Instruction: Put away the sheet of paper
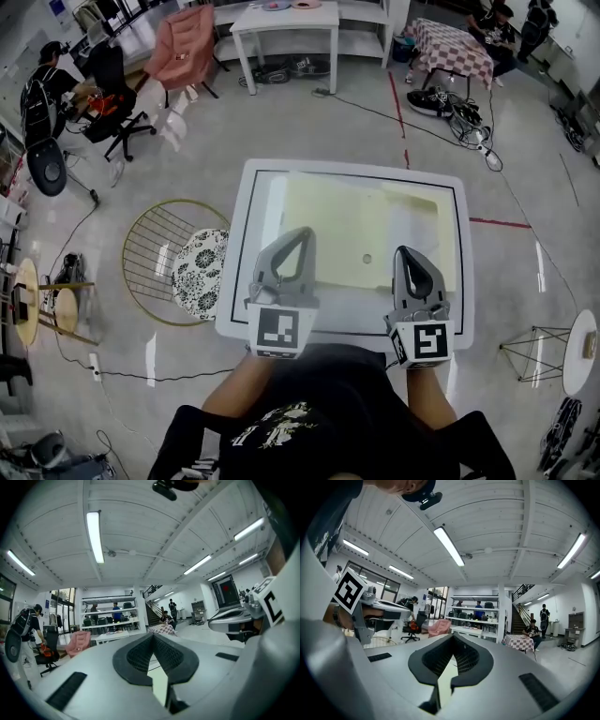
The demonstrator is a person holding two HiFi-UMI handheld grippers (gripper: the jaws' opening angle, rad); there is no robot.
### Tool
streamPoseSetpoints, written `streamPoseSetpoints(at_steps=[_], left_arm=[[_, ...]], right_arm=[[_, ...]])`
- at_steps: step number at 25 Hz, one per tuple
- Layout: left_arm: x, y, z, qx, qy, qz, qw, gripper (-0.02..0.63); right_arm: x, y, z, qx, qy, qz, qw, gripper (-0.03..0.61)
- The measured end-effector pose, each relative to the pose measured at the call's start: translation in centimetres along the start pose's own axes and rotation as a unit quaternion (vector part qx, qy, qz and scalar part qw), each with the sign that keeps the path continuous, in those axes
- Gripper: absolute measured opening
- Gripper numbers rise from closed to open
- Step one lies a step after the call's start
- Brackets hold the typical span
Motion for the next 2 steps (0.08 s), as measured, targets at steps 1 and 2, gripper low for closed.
streamPoseSetpoints(at_steps=[1,2], left_arm=[[0.03,-0.1,0.02,-0.001,0.0,0.001,1.0,0.002],[0.05,-0.2,0.03,-0.002,-0.001,0.002,1.0,0.002]], right_arm=[[0.01,-0.06,0.04,0.0,0.001,0.0,1.0,-0.002],[0.03,-0.13,0.09,0.0,0.002,0.0,1.0,-0.002]])
Point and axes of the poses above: the fingertips, and each gripper's own axes: y backward along the fingers, z to its right, x out of its top, the point moved 3 cm from there along y, backward along the fingers, and after that the axes turned 5 degrees about -x, right-handed, at the moved point
